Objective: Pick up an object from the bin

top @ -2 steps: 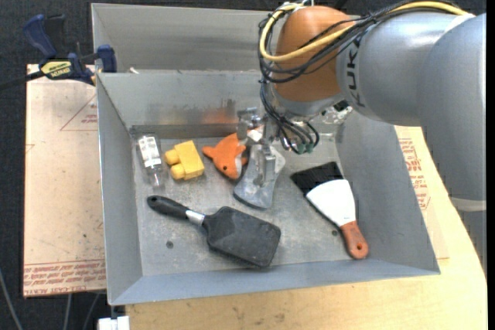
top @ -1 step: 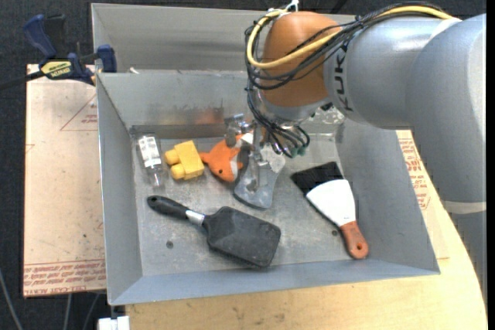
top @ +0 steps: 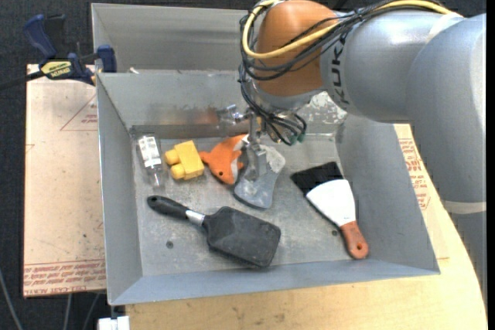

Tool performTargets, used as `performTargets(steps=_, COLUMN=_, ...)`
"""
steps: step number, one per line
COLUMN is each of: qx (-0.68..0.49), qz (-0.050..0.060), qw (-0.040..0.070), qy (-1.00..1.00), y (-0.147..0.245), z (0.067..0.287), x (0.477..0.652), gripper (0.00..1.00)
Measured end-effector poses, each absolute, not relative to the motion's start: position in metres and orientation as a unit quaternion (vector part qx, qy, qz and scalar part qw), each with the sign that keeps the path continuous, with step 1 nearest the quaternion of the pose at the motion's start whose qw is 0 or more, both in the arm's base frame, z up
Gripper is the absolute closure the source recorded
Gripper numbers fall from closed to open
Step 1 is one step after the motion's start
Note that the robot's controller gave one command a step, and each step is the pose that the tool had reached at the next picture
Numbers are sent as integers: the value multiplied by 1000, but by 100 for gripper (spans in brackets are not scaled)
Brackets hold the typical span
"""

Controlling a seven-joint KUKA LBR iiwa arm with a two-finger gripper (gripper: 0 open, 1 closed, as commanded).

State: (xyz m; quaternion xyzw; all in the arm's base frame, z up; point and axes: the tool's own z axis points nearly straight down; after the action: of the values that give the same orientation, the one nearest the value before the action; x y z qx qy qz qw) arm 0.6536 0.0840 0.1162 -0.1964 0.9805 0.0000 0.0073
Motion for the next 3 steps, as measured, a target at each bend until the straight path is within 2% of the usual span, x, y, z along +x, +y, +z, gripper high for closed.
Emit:
performTargets(steps=1, qx=-290, qz=1, qw=4, qy=957, y=90, z=86, x=651, gripper=0)
performTargets(steps=2, qx=-345, qz=-1, qw=5, qy=939, y=85, z=74, x=656, gripper=100)
performTargets(steps=3, qx=-345, qz=-1, qw=5, qy=939, y=85, z=74, x=656, gripper=100)
